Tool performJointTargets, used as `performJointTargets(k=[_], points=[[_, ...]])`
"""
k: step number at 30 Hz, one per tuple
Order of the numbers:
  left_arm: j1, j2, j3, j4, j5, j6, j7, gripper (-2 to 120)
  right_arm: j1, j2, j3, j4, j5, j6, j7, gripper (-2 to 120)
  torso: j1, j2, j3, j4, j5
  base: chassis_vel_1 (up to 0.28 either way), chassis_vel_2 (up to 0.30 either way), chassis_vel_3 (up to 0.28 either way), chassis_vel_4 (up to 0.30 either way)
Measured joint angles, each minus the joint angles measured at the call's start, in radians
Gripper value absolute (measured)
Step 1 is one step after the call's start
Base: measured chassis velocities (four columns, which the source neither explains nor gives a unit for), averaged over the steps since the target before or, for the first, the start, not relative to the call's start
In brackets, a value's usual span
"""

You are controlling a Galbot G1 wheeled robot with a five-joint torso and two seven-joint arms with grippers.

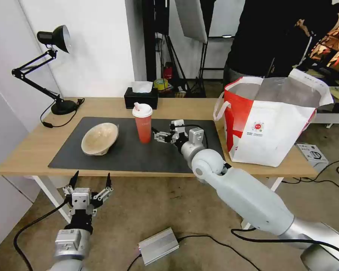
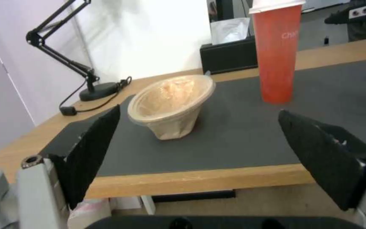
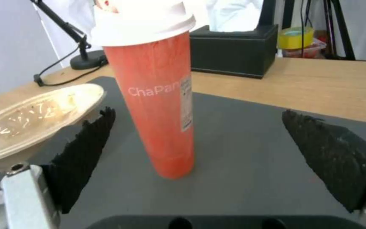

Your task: Pick up the trash from the table and place it into the takeout bag.

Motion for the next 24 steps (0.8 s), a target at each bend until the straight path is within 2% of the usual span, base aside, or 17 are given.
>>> performJointTargets(k=[24], points=[[0.000, -0.003, -0.005, -0.006, -0.006, -0.001, -0.001, 100, 0.038, 0.040, -0.040, -0.074, 0.013, -0.001, -0.015, 100, 0.000, 0.000, 0.000, 0.0000, 0.0000, 0.000, 0.000, 0.000, 0.000]])
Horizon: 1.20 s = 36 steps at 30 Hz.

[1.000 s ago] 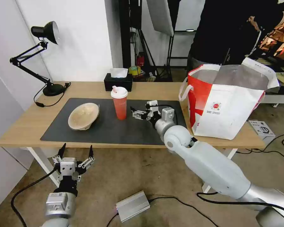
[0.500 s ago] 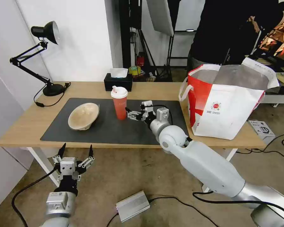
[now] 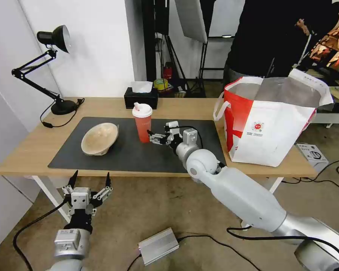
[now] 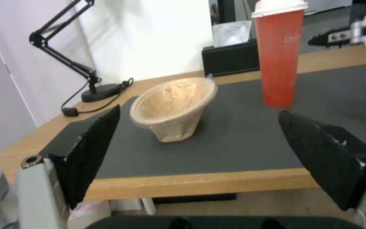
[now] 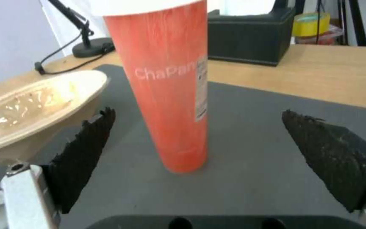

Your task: Pick up the trash from the table and place it into the takeout bag.

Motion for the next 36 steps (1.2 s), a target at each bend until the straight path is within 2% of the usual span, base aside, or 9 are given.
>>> performJointTargets(k=[14, 36], points=[[-0.008, 0.000, -0.009, 0.001, -0.015, -0.001, -0.001, 100, 0.046, 0.069, -0.045, -0.116, -0.002, 0.009, -0.019, 100, 0.000, 0.000, 0.000, 0.0000, 0.0000, 0.000, 0.000, 0.000, 0.000], [-0.013, -0.001, -0.009, 0.007, -0.017, -0.003, -0.001, 100, 0.094, 0.113, -0.064, -0.226, -0.010, 0.030, -0.047, 100, 0.000, 0.000, 0.000, -0.0001, 0.0000, 0.000, 0.000, 0.000, 0.000]])
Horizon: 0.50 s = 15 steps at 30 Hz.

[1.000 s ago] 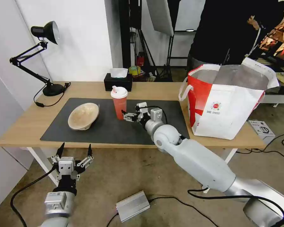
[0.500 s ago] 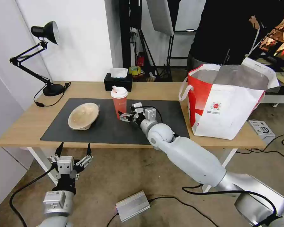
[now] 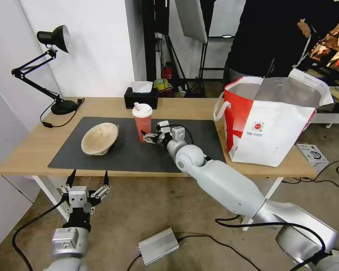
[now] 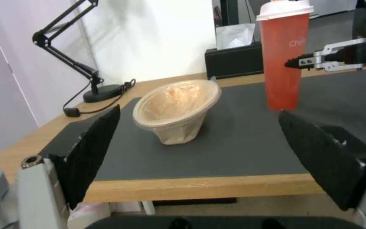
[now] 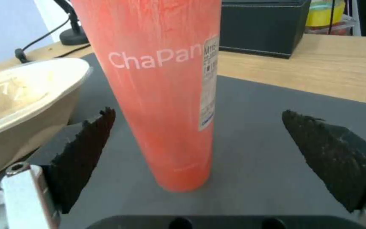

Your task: Pick up the trash from the table and place it into the takeout bag.

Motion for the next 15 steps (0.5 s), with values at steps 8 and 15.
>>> performJointTargets(k=[8, 15], points=[[0.003, -0.002, 0.001, 0.001, 0.000, -0.003, 0.000, 100, 0.007, 0.026, -0.003, -0.034, -0.013, 0.003, -0.006, 100, 0.000, 0.000, 0.000, 0.0001, 0.0000, 0.000, 0.000, 0.000, 0.000], [0.004, -0.003, 0.002, 0.003, -0.001, -0.007, -0.001, 100, 0.013, 0.048, -0.008, -0.060, -0.021, 0.006, -0.009, 100, 0.000, 0.000, 0.000, 0.0000, 0.0000, 0.000, 0.000, 0.000, 0.000]])
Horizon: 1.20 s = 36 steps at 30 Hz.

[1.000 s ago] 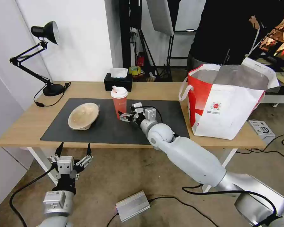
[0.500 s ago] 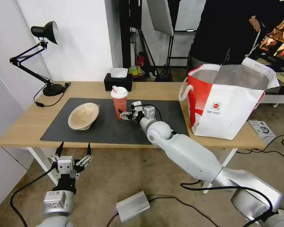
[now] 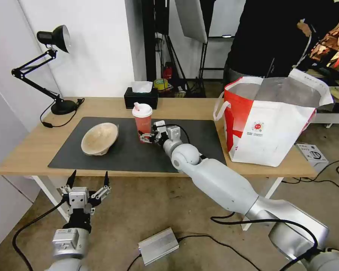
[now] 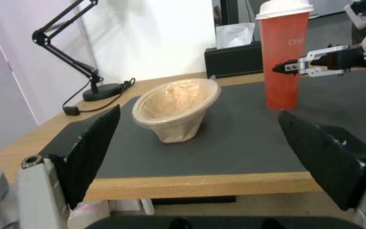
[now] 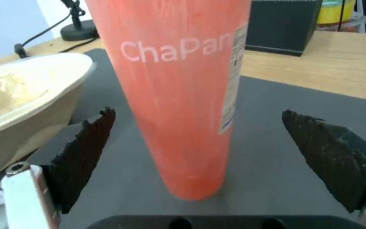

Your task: Pick up the trash from the table and place it into the takeout bag.

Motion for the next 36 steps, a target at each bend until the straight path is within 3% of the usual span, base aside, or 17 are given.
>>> performJointTargets(k=[36], points=[[-0.001, -0.001, -0.002, 0.015, -0.001, -0.022, 0.000, 100, 0.053, 0.097, -0.001, -0.163, -0.037, 0.047, -0.062, 100, 0.000, 0.000, 0.000, 0.0000, 0.0000, 0.000, 0.000, 0.000, 0.000]])
